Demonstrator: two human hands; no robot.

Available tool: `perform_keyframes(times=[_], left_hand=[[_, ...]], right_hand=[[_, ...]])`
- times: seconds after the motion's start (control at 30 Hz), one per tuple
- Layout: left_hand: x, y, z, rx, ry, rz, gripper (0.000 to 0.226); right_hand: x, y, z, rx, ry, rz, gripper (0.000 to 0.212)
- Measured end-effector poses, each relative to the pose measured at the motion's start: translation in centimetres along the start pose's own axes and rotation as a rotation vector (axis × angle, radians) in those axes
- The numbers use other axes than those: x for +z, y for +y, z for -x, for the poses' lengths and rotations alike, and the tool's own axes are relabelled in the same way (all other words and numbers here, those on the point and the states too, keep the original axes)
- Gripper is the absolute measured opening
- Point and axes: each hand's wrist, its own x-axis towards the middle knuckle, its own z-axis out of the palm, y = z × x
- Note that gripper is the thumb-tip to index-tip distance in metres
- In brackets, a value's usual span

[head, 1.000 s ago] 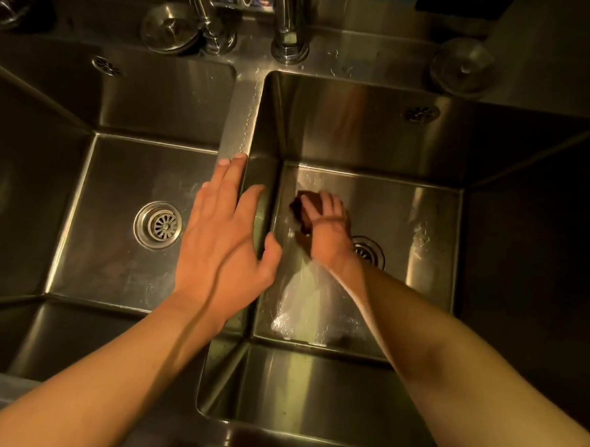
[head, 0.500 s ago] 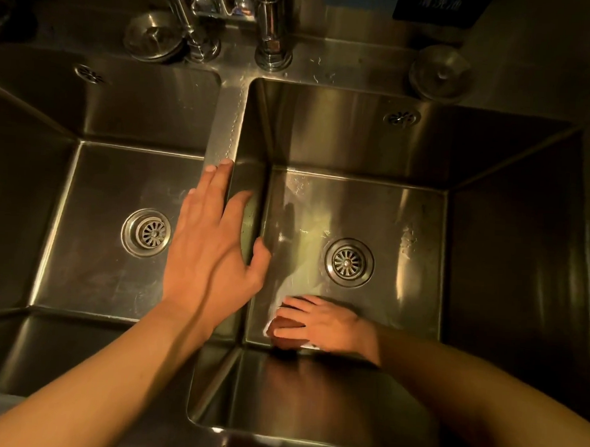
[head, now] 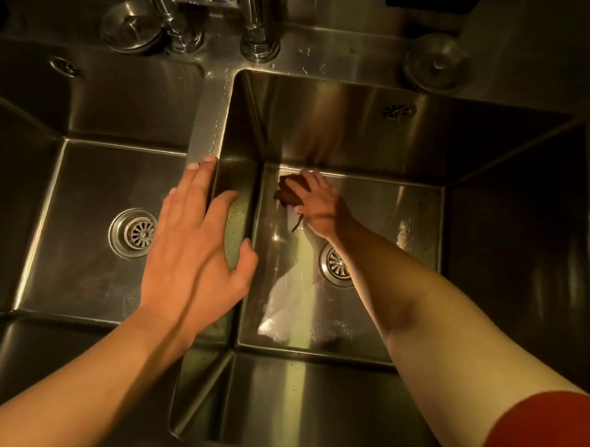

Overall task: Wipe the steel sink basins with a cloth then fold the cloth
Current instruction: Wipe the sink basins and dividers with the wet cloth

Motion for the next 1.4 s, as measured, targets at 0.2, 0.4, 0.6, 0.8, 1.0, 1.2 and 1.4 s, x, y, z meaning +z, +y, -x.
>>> perform_keyframes(times=[0.2,0.4,0.6,0.8,1.0,1.2,1.4], left_hand=[[0.1,-0.1,-0.1,0.005,0.014,-0.006,0.062],[0.1,-0.1,0.0,0.011,0.016,-0.010,0.063],[-0.1,0.2,0.0,0.015,0.020,-0.004,0.065],[0.0,0.1,0.0,0.013,0.026,-0.023,0.064],[0.2,0.0,0.1,0.017,0.033,-0.004,0.064],[0.2,0.0,0.0,0.027,0.051,0.011,0.061],[0.4,-0.1,0.1,0.023,0.042,0.019,0.058]], right_hand=[[0.0,7.7,6.6,0.240,0.231,-0.045,0.054],[3.0,11.9,16.4,0.462,0.158,-0.029,0.065],[7.1,7.3,24.3,0.051,-0.163,0.167,0.069],[9.8,1.6,23.4,-0.600,-0.182,0.312,0.057],[9.7,-5.8,16.5,-0.653,-0.235,0.308,0.070],[7.1,-7.0,10.4,-0.530,-0.174,0.255,0.056],[2.6,-1.3,5.6,-0.010,0.037,-0.123,0.059]])
